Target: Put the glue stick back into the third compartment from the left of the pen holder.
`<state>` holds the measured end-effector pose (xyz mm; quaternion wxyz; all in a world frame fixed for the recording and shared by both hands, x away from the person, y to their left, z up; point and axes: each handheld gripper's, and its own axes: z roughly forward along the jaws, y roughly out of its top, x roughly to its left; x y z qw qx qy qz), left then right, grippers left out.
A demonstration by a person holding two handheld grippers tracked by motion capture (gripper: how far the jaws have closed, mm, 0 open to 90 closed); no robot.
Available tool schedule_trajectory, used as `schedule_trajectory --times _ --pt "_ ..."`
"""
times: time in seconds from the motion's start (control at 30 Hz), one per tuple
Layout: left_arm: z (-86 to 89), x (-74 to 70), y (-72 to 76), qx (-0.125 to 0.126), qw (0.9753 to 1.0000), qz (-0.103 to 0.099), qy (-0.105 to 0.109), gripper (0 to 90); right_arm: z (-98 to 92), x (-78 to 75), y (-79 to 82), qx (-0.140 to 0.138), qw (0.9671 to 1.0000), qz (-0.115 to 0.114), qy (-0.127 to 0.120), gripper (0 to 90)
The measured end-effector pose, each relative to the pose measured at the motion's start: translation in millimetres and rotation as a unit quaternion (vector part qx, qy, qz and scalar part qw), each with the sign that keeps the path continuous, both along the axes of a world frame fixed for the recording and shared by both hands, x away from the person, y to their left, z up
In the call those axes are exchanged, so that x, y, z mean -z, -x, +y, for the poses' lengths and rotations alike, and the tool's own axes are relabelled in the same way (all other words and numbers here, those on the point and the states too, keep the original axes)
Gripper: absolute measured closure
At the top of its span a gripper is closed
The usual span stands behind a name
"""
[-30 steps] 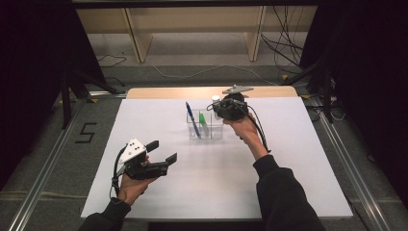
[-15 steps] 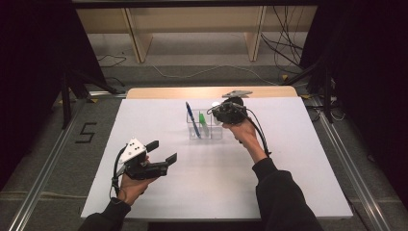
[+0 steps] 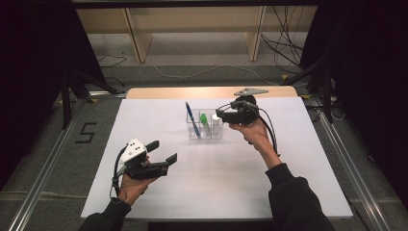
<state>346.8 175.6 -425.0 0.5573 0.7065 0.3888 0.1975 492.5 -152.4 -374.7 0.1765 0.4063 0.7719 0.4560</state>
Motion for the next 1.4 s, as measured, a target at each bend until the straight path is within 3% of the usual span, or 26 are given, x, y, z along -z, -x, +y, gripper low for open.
schedule_trajectory --times 0.3,0.73,1.4 --pt "0.0 0.0 -0.1 0.002 1.0000 0.001 -0.002 15.0 -7.0 -4.5 28.4 -0.031 0.9994 -0.009 -0.015 27.6" --pt "-2.2 1.1 -0.3 0.010 0.9999 0.005 -0.005 15.0 -20.9 -1.1 70.1 -0.055 0.9977 -0.026 -0.031 25.9" --pt "-7.9 2.6 0.4 0.046 0.9987 0.019 -0.014 15.0 -39.7 15.7 106.2 -0.068 0.9952 -0.037 -0.060 22.2"
